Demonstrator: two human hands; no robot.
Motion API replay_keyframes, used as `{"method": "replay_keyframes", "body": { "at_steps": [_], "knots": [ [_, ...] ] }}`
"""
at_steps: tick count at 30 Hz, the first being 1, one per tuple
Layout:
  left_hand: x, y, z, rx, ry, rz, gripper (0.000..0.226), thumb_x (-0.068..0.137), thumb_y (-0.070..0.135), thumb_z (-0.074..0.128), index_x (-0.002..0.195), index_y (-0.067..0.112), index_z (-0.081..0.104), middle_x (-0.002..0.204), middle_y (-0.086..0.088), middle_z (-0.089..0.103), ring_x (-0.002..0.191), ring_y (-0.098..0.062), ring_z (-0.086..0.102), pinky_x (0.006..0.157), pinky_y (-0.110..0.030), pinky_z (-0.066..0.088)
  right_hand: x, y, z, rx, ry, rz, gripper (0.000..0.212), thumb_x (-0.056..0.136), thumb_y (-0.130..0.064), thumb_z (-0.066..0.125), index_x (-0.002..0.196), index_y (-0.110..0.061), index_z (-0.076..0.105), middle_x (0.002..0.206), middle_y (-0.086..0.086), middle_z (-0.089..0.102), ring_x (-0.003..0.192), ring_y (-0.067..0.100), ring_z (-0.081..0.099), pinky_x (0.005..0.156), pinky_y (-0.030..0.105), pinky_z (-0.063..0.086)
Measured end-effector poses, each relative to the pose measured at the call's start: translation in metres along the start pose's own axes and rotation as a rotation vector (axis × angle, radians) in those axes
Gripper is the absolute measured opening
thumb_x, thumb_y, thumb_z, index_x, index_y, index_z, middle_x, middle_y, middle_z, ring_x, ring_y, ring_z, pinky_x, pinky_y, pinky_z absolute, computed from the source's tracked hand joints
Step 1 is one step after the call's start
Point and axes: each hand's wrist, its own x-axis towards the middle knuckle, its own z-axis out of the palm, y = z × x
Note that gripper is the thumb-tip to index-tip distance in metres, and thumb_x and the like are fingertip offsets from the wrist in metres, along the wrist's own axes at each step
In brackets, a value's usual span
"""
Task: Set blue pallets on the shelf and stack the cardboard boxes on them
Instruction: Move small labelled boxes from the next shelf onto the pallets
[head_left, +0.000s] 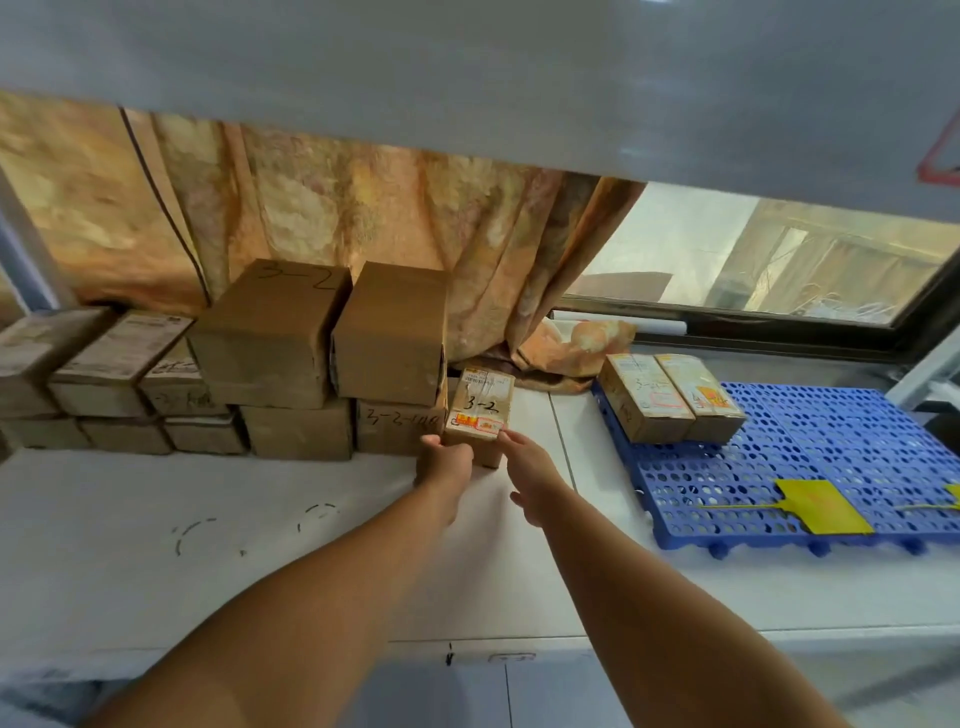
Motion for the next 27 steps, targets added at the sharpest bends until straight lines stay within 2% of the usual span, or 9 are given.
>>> {"method": "replay_keyframes", "body": {
  "at_steps": [3,6,10,14,17,20,22,24,27],
  "knots": [
    [0.003,-0.008,-0.003,0.166,-0.004,0.072,0.054,0.091,0.014,0.044,0.143,0.023,0.032,0.131,-0.011,0.051,0.110,-0.030,0.054,0.084,-0.036,0.047,0.013,0.007,0.000,-0.514,0.096,-0.077,0.040,0.102,-0.027,0.037,0.141,-0.026,0.045,0.150,0.007,0.037,0.135,0.025,0.037,0.112,0.040,0.031],
    [0.002,-0.011,-0.003,0.276,-0.113,0.095,0.060,0.092,0.019,0.045,0.147,0.028,0.025,0.127,-0.011,0.057,0.108,-0.031,0.059,0.089,-0.040,0.052,0.019,0.011,-0.007,-0.953,0.073,-0.035,0.053,0.098,-0.021,0.037,0.146,-0.043,0.029,0.159,0.007,0.016,0.139,0.036,0.028,0.111,0.046,0.031],
    [0.005,-0.008,-0.003,0.323,-0.124,0.139,0.058,0.092,0.018,0.046,0.146,0.027,0.029,0.126,-0.011,0.057,0.108,-0.031,0.059,0.086,-0.038,0.053,0.020,0.005,-0.012,-1.150,0.151,-0.110,0.055,0.095,-0.020,0.041,0.144,-0.044,0.031,0.149,0.006,0.035,0.127,0.032,0.040,0.099,0.042,0.043],
    [0.005,-0.001,0.002,0.186,-0.117,0.095,0.036,0.093,0.023,0.048,0.129,0.019,0.048,0.123,-0.017,0.055,0.093,-0.024,0.052,0.072,-0.031,0.041,0.021,0.003,-0.015,-0.720,0.217,-0.098,0.033,0.094,-0.019,0.049,0.126,-0.016,0.052,0.120,0.007,0.061,0.100,0.024,0.058,0.080,0.030,0.049],
    [0.008,-0.001,0.012,0.058,-0.104,0.049,0.033,0.098,0.037,0.045,0.118,0.012,0.050,0.122,-0.014,0.055,0.104,-0.026,0.052,0.082,-0.034,0.041,0.022,0.007,-0.023,-0.278,0.343,0.045,0.034,0.096,-0.029,0.050,0.124,-0.010,0.049,0.122,0.011,0.060,0.096,0.021,0.057,0.082,0.034,0.052],
    [0.006,0.003,0.027,-0.124,-0.056,-0.037,0.038,0.097,0.036,0.048,0.124,0.010,0.041,0.126,-0.014,0.053,0.114,-0.029,0.051,0.096,-0.041,0.044,0.023,0.015,-0.029,0.054,0.276,0.209,0.037,0.095,-0.031,0.054,0.125,-0.010,0.050,0.120,0.009,0.057,0.099,0.020,0.053,0.081,0.033,0.048],
    [0.004,0.003,0.038,-0.177,-0.044,-0.073,0.046,0.096,0.034,0.052,0.133,0.010,0.039,0.129,-0.014,0.052,0.117,-0.030,0.052,0.099,-0.041,0.046,0.022,0.019,-0.030,0.074,0.262,0.189,0.038,0.087,-0.038,0.058,0.118,-0.015,0.058,0.118,0.008,0.060,0.103,0.021,0.056,0.085,0.036,0.052],
    [-0.002,0.004,0.049,-0.230,-0.090,-0.091,0.045,0.097,0.035,0.051,0.136,0.014,0.042,0.128,-0.014,0.055,0.110,-0.029,0.055,0.090,-0.038,0.050,0.024,0.022,-0.038,0.058,0.286,0.121,0.052,0.075,-0.045,0.063,0.123,-0.026,0.059,0.121,0.010,0.057,0.106,0.024,0.059,0.090,0.041,0.054],
    [-0.015,0.019,0.068,-0.291,-0.150,-0.039,0.039,0.098,0.037,0.048,0.132,0.020,0.049,0.120,-0.008,0.057,0.103,-0.023,0.053,0.083,-0.034,0.046,0.019,0.008,-0.065,0.123,0.336,-0.014,0.057,0.073,-0.040,0.070,0.127,-0.028,0.056,0.116,0.009,0.061,0.103,0.023,0.063,0.088,0.041,0.056]
  ]
}}
